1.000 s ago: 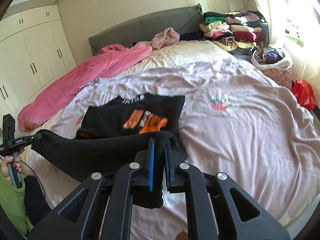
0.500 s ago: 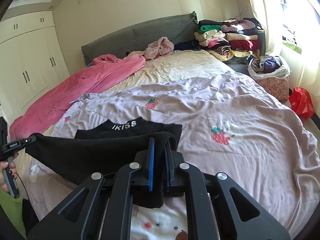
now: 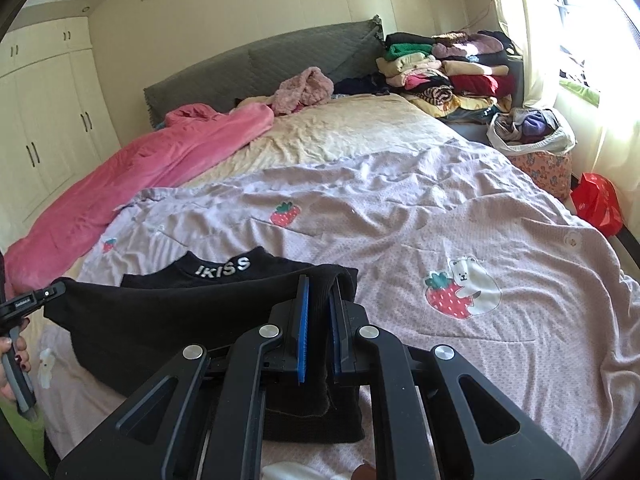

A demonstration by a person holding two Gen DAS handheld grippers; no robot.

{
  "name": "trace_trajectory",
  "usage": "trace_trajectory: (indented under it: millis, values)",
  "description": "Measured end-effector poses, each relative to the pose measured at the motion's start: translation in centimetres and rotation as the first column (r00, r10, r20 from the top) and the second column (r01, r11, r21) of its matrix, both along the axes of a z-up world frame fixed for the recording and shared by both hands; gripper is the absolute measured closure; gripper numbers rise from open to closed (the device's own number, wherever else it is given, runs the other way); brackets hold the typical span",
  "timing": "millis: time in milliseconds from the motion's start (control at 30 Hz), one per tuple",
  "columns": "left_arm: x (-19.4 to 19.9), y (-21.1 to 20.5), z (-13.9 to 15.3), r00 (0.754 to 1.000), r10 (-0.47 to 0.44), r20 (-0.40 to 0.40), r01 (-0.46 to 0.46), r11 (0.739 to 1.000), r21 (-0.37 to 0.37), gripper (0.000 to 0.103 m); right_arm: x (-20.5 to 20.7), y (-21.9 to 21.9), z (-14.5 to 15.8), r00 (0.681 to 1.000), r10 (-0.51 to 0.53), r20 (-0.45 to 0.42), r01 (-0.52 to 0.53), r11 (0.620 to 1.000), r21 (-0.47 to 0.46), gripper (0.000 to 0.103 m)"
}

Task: Fold small clothes
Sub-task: 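Lay the hem over the folded sleeves with both tools and open them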

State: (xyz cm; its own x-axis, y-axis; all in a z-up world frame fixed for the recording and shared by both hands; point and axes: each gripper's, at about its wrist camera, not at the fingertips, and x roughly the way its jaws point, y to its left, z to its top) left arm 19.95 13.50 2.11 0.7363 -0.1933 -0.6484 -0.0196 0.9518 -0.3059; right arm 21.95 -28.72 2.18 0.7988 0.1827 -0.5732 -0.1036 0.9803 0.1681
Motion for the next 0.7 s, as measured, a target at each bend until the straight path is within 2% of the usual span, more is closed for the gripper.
trace_trajectory:
  millis: [333, 600, 700]
  values:
    - [1.0, -0.6, -3.1, 0.999, 0.005, -0.042, -0.002, 0.998, 0.065, 0.096, 1.8, 0.2, -3.6, 0.997, -0.048, -0.055, 0.046, 0.998, -0.037, 0.095]
    - [1.2, -0.7, -3.8, 0.999, 0.02, -0.048, -0.016, 0.996, 0.092, 0.094, 2.2, 0.1, -5.0, 0.994, -0.086, -0.072, 0.082, 0.995, -0.047, 0.094]
    - [1.1, -0.8, -3.8, 0.999, 0.02, -0.046, -0.015, 0.995, 0.1, 0.088, 2.1, -0.2, -5.3, 0.991, -0.112, -0.076, 0.108, 0.993, -0.055, 0.081]
